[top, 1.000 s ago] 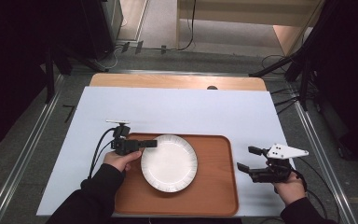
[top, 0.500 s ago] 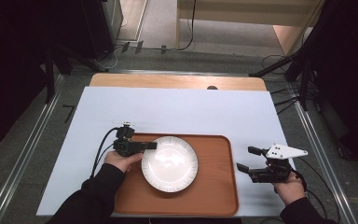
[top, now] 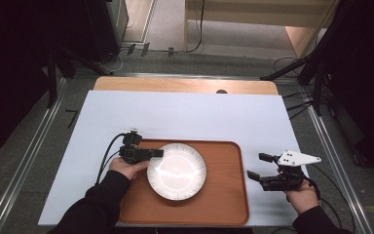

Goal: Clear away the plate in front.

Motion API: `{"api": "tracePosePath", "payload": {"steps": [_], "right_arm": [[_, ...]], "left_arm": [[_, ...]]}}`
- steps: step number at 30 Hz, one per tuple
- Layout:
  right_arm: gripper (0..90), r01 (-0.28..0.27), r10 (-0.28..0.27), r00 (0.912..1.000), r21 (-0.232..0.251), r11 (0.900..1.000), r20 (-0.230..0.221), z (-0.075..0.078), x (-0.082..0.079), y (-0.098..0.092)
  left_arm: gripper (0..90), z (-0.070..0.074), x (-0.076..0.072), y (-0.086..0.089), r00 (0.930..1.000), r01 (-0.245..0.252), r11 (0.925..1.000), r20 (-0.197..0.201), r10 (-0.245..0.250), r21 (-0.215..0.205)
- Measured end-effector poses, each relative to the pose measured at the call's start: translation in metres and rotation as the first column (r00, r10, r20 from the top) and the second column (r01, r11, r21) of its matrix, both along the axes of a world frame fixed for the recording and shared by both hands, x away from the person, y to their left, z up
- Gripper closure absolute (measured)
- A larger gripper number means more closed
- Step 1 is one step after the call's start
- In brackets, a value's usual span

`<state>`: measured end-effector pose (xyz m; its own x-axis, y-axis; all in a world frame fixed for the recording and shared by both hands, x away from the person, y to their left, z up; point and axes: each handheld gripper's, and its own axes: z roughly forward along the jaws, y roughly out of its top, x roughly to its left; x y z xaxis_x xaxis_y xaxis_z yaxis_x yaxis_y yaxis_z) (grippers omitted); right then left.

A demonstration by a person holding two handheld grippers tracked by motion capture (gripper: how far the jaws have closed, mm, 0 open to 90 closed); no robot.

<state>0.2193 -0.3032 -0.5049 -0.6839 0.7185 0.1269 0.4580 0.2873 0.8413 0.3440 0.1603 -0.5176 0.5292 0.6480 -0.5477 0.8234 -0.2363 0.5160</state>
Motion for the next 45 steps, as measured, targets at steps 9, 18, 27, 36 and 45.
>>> {"api": "tracePosePath", "payload": {"steps": [9,18,27,36,45], "right_arm": [[19.9,0.0,0.0,1.0,0.0,1.0,-0.001,0.0,0.0,0.0],[19.8,-0.001,0.001,1.0,-0.003,1.0,-0.002,-0.001,0.0,0.001],[19.9,-0.002,0.002,1.0,-0.004,1.0,-0.007,-0.001,0.0,0.001],[19.9,-0.002,0.002,0.9999,-0.004,1.0,-0.011,-0.001,0.0,0.001],[19.9,-0.004,0.003,0.9999,-0.009,1.0,-0.014,-0.001,0.0,0.001]], "left_arm": [[73.5,-0.002,0.001,0.0,0.9996,0.012,0.9999,-0.024,-0.012,0.0],[63.2,0.001,0.002,0.002,0.9994,0.013,0.9988,-0.031,-0.015,-0.046],[47.7,0.013,0.003,0.006,0.9997,0.021,0.9994,0.014,-0.02,-0.027],[37.2,0.022,0.0,0.004,0.997,0.052,0.9982,0.055,-0.053,0.03],[32.8,0.032,-0.004,0.009,0.9921,0.078,0.994,0.092,-0.085,0.076]]}}
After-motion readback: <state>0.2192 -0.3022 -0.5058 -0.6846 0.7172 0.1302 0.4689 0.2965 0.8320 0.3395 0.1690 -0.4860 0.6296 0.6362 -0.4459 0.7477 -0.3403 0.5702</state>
